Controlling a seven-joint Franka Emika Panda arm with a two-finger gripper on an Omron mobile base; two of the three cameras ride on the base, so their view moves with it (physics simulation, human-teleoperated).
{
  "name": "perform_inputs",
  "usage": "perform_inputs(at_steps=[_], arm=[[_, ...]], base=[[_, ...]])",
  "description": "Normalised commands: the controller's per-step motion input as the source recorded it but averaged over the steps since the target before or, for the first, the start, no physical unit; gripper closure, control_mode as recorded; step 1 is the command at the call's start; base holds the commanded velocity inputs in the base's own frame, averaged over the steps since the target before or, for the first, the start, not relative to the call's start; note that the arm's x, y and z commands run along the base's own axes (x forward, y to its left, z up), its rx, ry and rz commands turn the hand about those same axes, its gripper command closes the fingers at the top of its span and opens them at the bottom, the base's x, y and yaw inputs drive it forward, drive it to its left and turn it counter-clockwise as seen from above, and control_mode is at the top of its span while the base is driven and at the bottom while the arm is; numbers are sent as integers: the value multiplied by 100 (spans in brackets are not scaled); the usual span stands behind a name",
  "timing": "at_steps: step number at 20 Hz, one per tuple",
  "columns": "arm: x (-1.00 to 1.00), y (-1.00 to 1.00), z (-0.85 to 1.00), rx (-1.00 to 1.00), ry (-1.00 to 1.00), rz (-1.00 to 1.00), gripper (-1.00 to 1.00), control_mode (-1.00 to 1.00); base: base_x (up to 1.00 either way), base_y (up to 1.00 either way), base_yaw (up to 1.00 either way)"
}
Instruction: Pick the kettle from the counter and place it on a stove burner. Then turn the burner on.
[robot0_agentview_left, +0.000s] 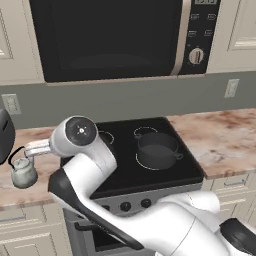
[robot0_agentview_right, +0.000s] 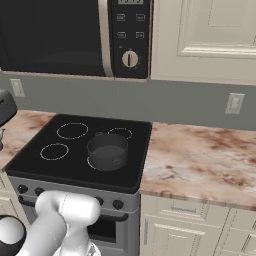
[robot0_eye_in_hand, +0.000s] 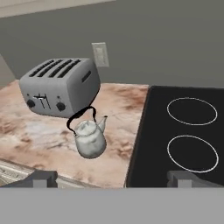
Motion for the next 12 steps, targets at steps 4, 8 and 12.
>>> perform_inputs(at_steps=[4,8,12], arm=[[1,58,0,8,0,0,-100,-100],[9,41,0,9,0,0,-100,-100],[5,14,0,1,0,0,-100,-100]], base=[[0,0,0],[0,0,0],[0,0,0]])
